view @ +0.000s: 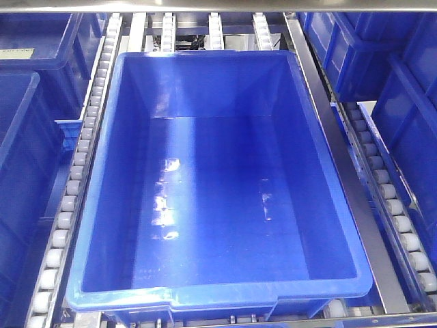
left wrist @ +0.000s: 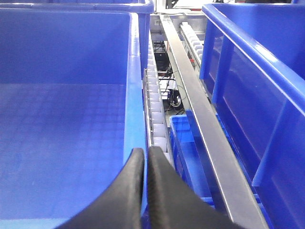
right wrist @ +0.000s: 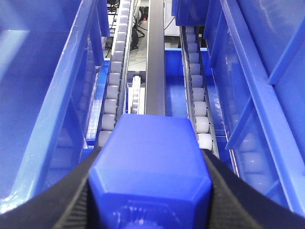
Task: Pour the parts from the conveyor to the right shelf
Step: 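Position the base in front of the empty blue bin on the shelf, then move the right gripper with the block down into the blue bin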
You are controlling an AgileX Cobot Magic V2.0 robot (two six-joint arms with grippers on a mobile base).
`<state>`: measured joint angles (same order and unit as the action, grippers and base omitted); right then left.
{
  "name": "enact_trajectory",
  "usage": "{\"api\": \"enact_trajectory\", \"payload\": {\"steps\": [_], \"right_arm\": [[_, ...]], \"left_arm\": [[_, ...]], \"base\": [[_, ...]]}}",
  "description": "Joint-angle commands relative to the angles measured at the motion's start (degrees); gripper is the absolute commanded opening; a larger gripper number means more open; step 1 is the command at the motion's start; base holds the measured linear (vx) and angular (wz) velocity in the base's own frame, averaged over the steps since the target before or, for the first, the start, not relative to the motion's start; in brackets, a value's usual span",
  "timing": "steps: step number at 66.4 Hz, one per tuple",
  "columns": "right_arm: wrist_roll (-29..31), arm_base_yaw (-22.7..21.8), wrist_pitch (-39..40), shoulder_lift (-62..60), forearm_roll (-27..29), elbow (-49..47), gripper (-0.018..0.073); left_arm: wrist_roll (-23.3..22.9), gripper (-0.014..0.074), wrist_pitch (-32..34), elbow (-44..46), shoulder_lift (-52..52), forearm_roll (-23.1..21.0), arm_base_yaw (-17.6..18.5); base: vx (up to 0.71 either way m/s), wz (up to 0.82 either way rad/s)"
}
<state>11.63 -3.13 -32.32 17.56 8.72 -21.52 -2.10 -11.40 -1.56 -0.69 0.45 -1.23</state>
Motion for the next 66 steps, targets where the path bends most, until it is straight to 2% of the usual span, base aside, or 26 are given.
{"api": "enact_trajectory", "payload": {"steps": [1,13,28,45,57,66], "right_arm": [[0.02,-0.44,4.33,0.65,0.03,-1.63,-0.0005],[0.02,-0.44,4.33,0.65,-0.06,-1.55,-0.0005],[-1.61,-0.44,9.28,0.65,0.19,1.52,-0.0005],[-1.56,-0.04,11.11,5.27,-0.93,-3.33,-0.0005],[-1.57,5.07,9.49,19.5,-3.46,-12.54,-0.0005],[-3.25,12.86,6.01,32.01,-4.29,-21.82,-0.0005]], "left_arm": [[-0.49,-0.0006,4.16,1.1,-0.7,-0.45,0.28],[-0.49,-0.0006,4.16,1.1,-0.7,-0.45,0.28],[-0.49,-0.0006,4.16,1.1,-0.7,-0.45,0.28],[-0.49,-0.0006,4.16,1.1,-0.7,-0.45,0.28],[-0.49,-0.0006,4.16,1.1,-0.7,-0.45,0.28],[-0.49,-0.0006,4.16,1.1,-0.7,-0.45,0.28]], "base": [[0.0,0.0],[0.0,0.0],[0.0,0.0],[0.0,0.0],[0.0,0.0],[0.0,0.0]]}}
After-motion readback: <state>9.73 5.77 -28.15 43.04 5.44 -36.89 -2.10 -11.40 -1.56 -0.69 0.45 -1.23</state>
